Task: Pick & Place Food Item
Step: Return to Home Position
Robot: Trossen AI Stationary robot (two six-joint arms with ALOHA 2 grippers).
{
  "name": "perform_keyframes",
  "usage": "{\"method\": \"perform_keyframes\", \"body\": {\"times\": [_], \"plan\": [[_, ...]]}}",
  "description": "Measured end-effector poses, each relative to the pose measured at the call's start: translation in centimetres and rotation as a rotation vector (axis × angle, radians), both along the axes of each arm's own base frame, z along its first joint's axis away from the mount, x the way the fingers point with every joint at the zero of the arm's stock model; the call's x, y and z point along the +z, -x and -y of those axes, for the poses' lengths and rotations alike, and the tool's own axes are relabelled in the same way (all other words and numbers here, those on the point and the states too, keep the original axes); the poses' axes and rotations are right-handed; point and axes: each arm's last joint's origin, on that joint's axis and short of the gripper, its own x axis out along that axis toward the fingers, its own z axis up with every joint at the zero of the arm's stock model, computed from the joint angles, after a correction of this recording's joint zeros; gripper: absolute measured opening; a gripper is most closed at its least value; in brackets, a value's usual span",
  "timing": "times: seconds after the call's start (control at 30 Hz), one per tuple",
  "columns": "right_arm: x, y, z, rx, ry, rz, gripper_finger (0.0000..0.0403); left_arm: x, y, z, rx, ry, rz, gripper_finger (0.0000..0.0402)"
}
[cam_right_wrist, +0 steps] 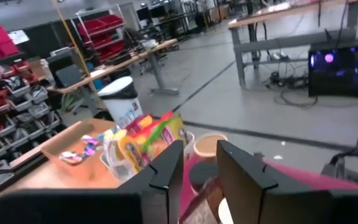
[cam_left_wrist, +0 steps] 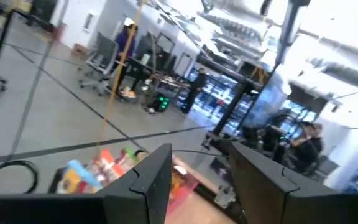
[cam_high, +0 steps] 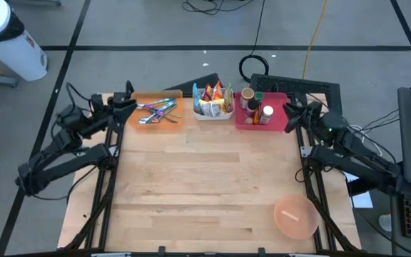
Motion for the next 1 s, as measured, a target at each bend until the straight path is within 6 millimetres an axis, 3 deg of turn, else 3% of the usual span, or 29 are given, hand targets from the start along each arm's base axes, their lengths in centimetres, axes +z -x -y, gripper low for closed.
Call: {"method": "perform_keyframes", "body": {"times": [0.4, 0.6, 0.83, 1.0], "plan": [[-5.8, -2.2, 0.5, 0.048, -0.043, 0.135, 0.0088, -2.9, -0.2, -0.3, 0.051, -0.002, -0.094, 0.0166], [-7.7, -2.8, 0.1, 0.008, -0.051, 0.043, 0.0088, -4.4, -0.7, -0.7, 0.049, 0.03, -0.072, 0.0166], [-10.4, -3.0, -0.2, 0.02, -0.088, -0.007, 0.0089, -4.4, -0.7, -0.6, 0.05, 0.029, -0.067, 0.0166], [-10.1, -3.0, -0.3, 0.034, -0.014, 0.02, 0.0089, -4.4, -0.7, -0.6, 0.05, 0.024, -0.078, 0.0166]]}}
